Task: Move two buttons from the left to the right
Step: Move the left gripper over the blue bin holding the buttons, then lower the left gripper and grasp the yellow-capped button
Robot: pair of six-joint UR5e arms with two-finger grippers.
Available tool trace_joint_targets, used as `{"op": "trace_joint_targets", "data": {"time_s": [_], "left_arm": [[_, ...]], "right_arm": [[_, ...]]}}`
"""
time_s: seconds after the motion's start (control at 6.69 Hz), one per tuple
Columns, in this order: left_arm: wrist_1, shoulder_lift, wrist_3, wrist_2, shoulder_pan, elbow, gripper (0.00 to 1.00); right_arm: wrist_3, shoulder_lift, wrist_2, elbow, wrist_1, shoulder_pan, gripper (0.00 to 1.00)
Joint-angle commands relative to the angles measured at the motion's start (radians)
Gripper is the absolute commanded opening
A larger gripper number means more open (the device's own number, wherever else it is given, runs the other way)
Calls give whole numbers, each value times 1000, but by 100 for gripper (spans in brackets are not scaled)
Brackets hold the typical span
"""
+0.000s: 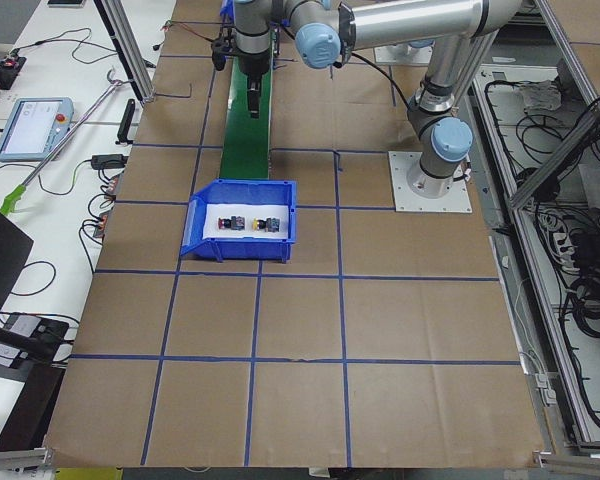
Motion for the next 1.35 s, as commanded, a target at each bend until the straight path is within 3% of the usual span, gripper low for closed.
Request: {"op": "trace_joint_targets", "data": {"time_s": [0.0,0.15,0.75,1.2], "left_arm": [[1,-23,174,-11,163,2,100],[8,-40,179,-11,200,-4,100],[239,-160,225,-12,245,-91,100],[458,-185,228,-47,248,-272,100]], "right_arm": [[0,1,1,2,-2,0,100],[1,2,1,2,-2,0,100],[0,2,1,4,-4,0,100],[0,4,1,4,-4,0,100]]}}
